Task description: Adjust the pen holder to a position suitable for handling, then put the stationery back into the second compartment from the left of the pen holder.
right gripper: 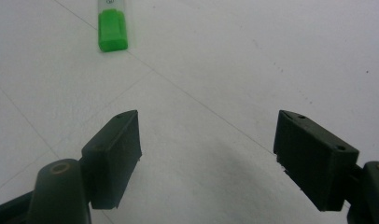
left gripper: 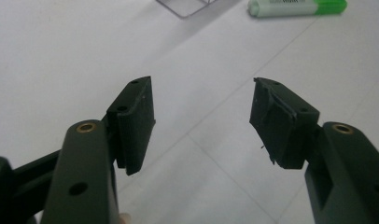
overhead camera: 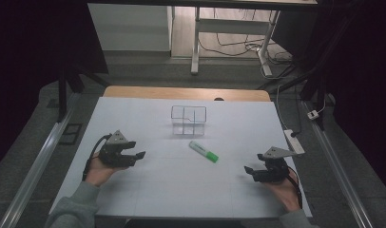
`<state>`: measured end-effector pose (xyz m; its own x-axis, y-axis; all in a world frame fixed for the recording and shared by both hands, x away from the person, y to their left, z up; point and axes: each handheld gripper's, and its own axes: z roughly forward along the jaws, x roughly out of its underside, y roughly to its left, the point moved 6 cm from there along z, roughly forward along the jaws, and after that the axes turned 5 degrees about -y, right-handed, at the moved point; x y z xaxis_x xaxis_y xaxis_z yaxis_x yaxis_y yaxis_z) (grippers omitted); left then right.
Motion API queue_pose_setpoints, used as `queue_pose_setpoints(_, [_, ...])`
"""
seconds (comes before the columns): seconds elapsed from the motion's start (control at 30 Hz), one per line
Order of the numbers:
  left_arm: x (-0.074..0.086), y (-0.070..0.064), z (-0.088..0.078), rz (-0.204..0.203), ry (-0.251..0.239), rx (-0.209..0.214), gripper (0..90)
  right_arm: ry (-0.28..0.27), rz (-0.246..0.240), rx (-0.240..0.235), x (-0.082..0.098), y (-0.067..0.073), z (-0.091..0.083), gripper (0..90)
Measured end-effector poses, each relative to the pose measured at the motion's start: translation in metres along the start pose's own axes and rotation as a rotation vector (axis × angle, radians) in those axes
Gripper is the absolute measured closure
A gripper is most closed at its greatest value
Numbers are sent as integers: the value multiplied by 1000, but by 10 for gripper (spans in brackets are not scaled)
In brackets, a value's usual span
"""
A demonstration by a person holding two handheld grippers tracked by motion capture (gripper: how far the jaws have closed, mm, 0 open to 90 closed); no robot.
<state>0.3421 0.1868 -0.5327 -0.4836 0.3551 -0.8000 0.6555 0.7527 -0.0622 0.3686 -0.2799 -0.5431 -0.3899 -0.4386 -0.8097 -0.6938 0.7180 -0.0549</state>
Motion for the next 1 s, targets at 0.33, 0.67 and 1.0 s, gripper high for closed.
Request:
queue_pose_setpoints(0.33, [6, -2, 0, 1, 13, 2, 359, -16, -26, -20, -3, 4, -4, 225])
queue_pose_setpoints(0.67, [16, 0, -5, -27, 12, -4, 350, -37, -47, -34, -10, 7, -8, 234])
queue_pose_setpoints(1.0, [17, 0, -6, -29, 14, -7, 339, -50, -64, -72, -31, 19, -8, 260])
